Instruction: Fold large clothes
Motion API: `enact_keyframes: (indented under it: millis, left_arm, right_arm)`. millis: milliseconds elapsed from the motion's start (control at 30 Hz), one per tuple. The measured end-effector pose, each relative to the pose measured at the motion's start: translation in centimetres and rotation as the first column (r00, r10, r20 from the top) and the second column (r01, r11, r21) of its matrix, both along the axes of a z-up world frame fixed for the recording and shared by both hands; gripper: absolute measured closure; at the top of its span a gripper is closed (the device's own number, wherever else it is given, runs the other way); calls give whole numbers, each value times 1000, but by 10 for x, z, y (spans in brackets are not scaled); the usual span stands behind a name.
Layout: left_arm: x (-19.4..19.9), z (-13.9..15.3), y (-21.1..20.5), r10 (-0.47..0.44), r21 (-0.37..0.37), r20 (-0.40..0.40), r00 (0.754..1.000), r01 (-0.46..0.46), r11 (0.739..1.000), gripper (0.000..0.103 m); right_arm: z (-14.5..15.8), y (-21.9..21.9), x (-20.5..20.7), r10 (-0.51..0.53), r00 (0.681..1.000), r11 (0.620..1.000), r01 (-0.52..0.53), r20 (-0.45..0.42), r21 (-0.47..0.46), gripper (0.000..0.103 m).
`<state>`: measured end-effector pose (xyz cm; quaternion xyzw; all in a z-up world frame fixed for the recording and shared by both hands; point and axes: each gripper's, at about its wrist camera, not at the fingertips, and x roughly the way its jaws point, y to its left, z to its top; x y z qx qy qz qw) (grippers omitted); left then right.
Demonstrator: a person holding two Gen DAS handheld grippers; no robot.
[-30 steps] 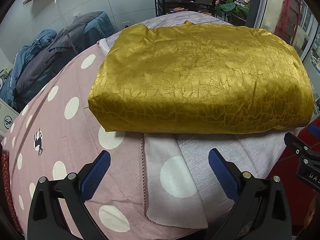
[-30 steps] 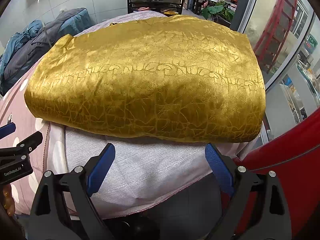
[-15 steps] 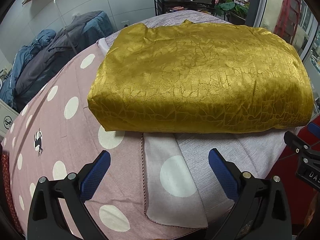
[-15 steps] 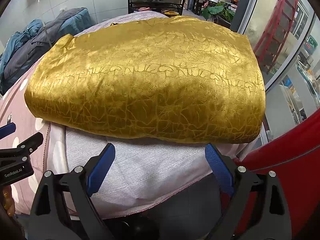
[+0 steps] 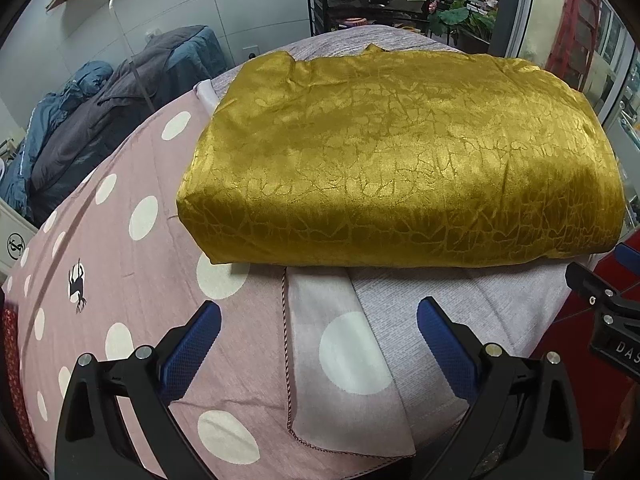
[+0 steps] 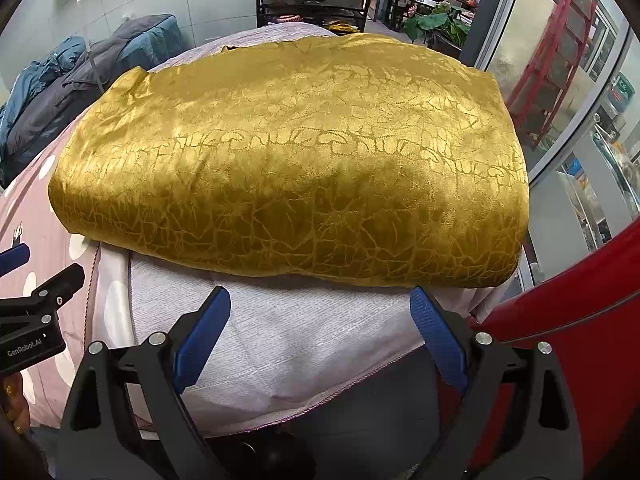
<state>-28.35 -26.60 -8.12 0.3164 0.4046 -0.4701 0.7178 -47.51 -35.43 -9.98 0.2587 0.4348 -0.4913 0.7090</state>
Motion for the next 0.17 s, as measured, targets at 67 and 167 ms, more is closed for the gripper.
enact_keyframes:
  millis: [67,167]
  left_arm:
    - [-1,0,0,-6,2,6,1000,6,1000,6]
    - [-2,1,1,-10,2,6,1000,9,1000,6]
  right_arm:
    - [0,0,0,1,1000,1000,-1,-2,0,13]
    - [0,1,0,2,1000,1000,-2,-2,1,13]
